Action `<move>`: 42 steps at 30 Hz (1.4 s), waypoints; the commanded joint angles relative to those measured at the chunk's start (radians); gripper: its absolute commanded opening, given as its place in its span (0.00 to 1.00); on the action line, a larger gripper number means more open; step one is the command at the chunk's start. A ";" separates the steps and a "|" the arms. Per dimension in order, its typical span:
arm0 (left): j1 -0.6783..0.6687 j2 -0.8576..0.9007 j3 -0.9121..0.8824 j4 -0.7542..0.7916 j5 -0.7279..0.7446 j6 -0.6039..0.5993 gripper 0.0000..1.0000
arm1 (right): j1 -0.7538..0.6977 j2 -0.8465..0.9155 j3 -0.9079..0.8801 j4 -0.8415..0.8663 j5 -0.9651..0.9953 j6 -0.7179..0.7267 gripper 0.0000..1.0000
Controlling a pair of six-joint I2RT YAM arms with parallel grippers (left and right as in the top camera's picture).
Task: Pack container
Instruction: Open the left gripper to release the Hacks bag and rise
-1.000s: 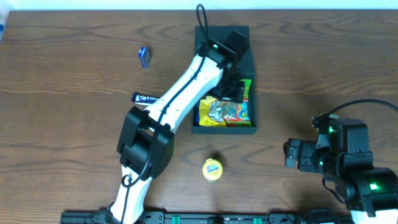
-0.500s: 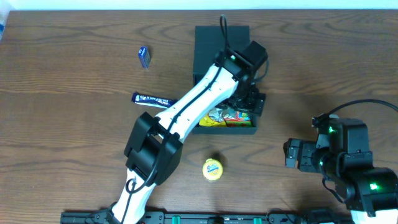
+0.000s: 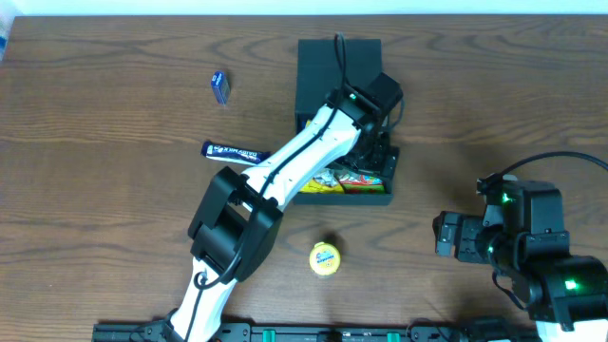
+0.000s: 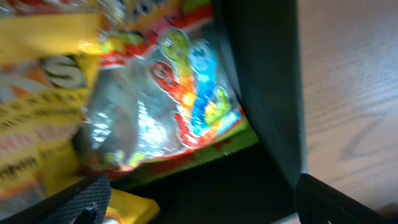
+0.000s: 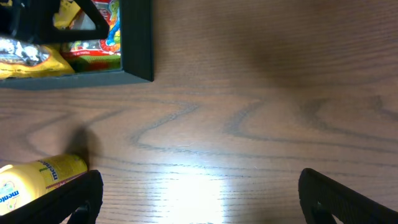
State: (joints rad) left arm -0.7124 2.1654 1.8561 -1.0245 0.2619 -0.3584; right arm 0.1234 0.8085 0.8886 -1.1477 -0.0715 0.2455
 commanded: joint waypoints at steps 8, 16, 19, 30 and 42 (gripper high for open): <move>0.119 -0.027 -0.004 -0.045 -0.044 0.011 0.95 | -0.008 -0.006 0.000 0.000 0.000 0.012 0.99; 0.129 -0.028 -0.004 -0.037 -0.012 0.011 0.96 | -0.008 -0.006 0.000 0.000 0.000 0.012 0.99; 0.129 -0.029 0.005 -0.034 0.044 0.012 0.95 | -0.008 -0.006 0.000 0.000 0.000 0.012 0.99; 0.129 -0.125 0.027 -0.041 0.048 0.014 0.96 | -0.008 -0.006 0.000 0.000 0.000 0.012 0.99; 0.129 -0.137 0.024 -0.080 -0.075 0.015 0.95 | -0.008 -0.006 0.000 0.000 0.000 0.012 0.99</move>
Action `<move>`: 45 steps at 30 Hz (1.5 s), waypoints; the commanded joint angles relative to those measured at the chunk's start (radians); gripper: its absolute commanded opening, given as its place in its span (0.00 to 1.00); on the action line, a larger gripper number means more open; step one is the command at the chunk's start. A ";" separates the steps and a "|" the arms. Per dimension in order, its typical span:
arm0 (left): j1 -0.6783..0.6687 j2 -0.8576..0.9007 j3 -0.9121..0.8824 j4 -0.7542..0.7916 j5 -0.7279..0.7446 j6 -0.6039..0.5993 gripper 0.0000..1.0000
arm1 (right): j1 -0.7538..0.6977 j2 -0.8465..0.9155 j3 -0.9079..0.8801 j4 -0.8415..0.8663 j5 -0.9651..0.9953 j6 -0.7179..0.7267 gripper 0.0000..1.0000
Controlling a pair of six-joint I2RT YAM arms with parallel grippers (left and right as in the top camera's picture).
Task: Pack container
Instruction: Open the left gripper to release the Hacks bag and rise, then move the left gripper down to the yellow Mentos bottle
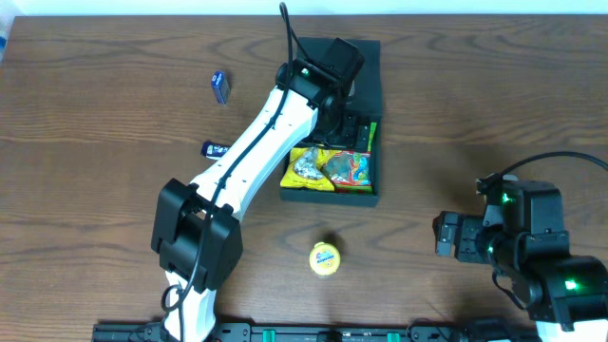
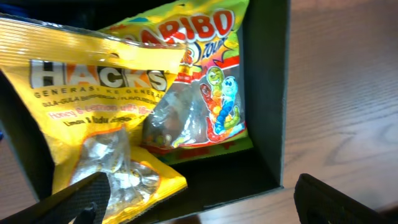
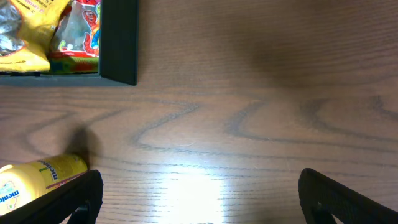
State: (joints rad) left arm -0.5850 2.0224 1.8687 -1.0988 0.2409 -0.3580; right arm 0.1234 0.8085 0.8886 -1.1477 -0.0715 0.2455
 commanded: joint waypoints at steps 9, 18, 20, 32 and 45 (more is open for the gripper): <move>0.000 0.007 -0.084 0.038 -0.057 0.014 0.95 | -0.008 -0.006 0.000 0.000 0.000 0.012 0.99; 0.000 0.007 -0.176 0.107 -0.057 0.002 0.95 | -0.008 -0.006 0.000 0.000 0.000 0.012 0.99; 0.000 0.006 -0.180 0.110 -0.060 -0.002 0.95 | -0.008 -0.006 0.000 0.000 0.000 0.012 0.99; 0.000 -0.174 -0.150 0.054 -0.212 -0.069 0.95 | -0.008 -0.006 0.000 0.000 0.000 0.012 0.99; -0.020 -0.423 -0.155 -0.372 -0.322 -0.168 1.00 | -0.008 -0.006 0.000 0.000 0.000 0.012 0.99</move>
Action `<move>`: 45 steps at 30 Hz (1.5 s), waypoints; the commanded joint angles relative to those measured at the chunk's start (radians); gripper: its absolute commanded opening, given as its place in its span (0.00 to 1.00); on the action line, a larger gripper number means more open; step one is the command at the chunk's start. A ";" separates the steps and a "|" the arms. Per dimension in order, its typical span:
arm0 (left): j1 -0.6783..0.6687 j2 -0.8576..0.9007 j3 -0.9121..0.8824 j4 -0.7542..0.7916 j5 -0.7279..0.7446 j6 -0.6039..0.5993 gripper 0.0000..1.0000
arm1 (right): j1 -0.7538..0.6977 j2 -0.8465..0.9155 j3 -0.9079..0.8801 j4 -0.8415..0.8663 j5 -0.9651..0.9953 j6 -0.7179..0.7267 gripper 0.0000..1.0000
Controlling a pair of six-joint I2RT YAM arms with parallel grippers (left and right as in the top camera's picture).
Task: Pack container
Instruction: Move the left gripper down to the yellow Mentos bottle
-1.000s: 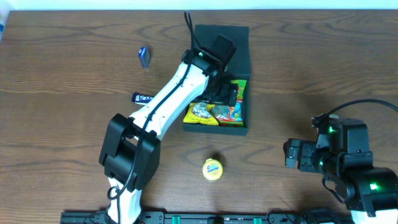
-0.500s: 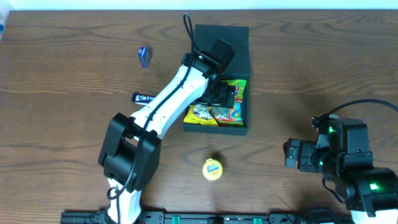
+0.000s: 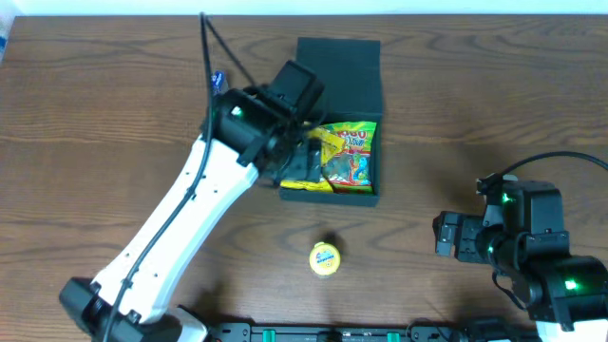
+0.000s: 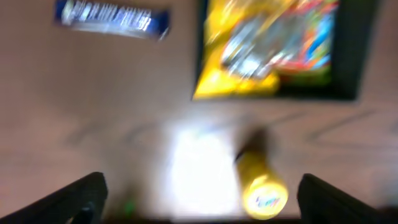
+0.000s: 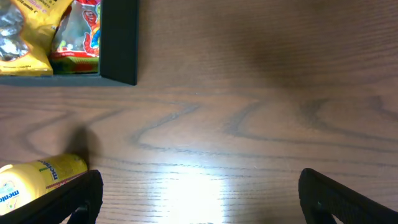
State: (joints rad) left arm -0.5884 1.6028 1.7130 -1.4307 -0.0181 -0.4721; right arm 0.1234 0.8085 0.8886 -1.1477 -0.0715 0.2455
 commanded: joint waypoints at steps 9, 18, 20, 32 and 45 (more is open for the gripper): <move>-0.300 -0.063 -0.140 -0.058 -0.198 -0.171 0.92 | -0.008 -0.006 0.000 0.000 0.000 0.012 0.99; -0.446 -0.162 -0.460 0.183 -0.070 -0.077 0.95 | -0.008 -0.006 0.000 0.000 0.000 0.012 0.99; -0.454 -0.164 -0.501 0.231 -0.002 -0.045 0.97 | -0.008 -0.006 0.000 0.000 0.000 0.012 0.99; -0.474 -0.140 -0.547 0.340 0.107 -0.044 0.95 | -0.008 -0.006 0.000 0.000 0.000 0.012 0.99; -0.478 -0.019 -0.547 0.417 0.099 -0.126 0.95 | -0.008 -0.006 0.000 0.000 0.000 0.012 0.99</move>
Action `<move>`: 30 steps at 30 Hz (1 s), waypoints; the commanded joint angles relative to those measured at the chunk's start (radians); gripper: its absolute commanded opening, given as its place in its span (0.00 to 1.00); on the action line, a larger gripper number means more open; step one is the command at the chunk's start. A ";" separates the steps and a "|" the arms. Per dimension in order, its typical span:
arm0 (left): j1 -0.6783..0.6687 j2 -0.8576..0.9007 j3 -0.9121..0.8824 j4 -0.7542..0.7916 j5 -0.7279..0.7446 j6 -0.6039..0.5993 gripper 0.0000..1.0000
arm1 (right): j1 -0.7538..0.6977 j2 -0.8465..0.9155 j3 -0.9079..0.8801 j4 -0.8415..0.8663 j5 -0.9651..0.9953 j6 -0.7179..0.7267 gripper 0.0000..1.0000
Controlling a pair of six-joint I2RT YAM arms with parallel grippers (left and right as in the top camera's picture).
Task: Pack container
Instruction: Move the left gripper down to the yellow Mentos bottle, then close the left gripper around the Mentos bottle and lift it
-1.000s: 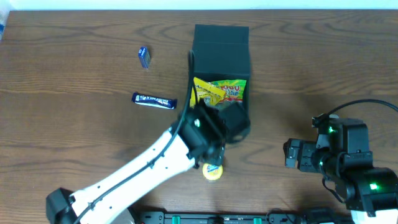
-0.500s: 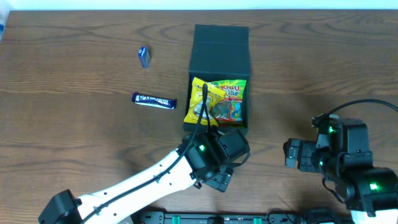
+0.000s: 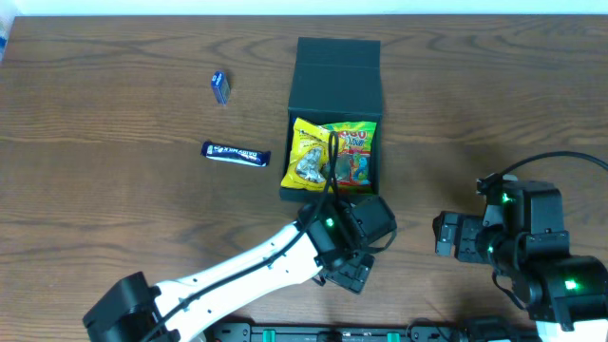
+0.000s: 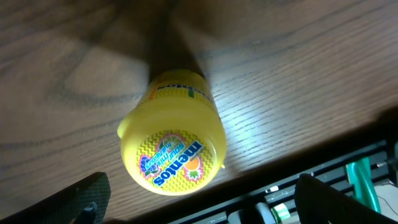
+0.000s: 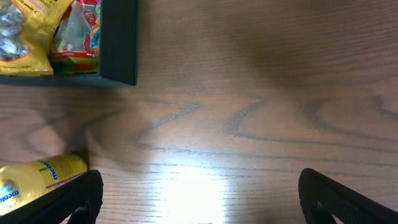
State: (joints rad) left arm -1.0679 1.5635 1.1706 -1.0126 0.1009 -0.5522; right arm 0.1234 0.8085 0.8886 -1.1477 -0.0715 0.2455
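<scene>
A yellow Mentos tub (image 4: 174, 146) lies on its side on the wood near the table's front edge. My left gripper (image 4: 199, 202) hangs open just above it, with the tub ahead of and between the fingers, untouched. In the overhead view the left gripper (image 3: 350, 255) hides the tub. The black box (image 3: 287, 161) stands open behind it, with a yellow Hacks bag (image 3: 306, 157) and a Haribo bag (image 3: 356, 157) inside. My right gripper (image 5: 199, 199) is open and empty at the right, and the tub (image 5: 34, 180) shows by its left finger.
A dark blue candy bar (image 3: 236, 152) lies left of the box, and a small blue packet (image 3: 219, 86) sits further back left. The box's lid (image 3: 339, 59) lies flat behind it. The table's front edge and a rail (image 4: 292, 193) are right below the tub.
My left gripper has moved from the box's front left corner down to the front of the table, just over the Mentos tub. It is still open. The right arm has not moved.
My left gripper was open inside the box, low over the candy bags. Then it stood higher over the box, which sat a little further left. After that it was at the box's left front, and now it is over the tub.
</scene>
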 commanded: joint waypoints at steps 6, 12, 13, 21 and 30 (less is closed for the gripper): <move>0.003 0.063 -0.005 0.004 -0.043 -0.085 0.95 | -0.008 -0.006 0.000 0.000 0.000 0.012 0.99; 0.023 0.100 -0.005 0.021 -0.071 -0.107 0.95 | -0.008 -0.006 0.000 0.000 0.000 0.012 0.99; 0.024 0.103 -0.005 0.023 -0.071 -0.106 0.95 | -0.008 -0.006 0.000 0.000 0.000 0.012 0.99; 0.041 0.125 -0.005 0.036 -0.079 -0.106 0.95 | -0.008 -0.006 0.000 0.000 0.000 0.012 0.99; 0.042 0.150 -0.007 0.034 -0.075 -0.106 1.00 | -0.008 -0.006 0.000 0.000 0.000 0.012 0.99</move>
State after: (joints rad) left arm -1.0294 1.6985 1.1706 -0.9752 0.0448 -0.6544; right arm 0.1234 0.8085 0.8886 -1.1477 -0.0715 0.2455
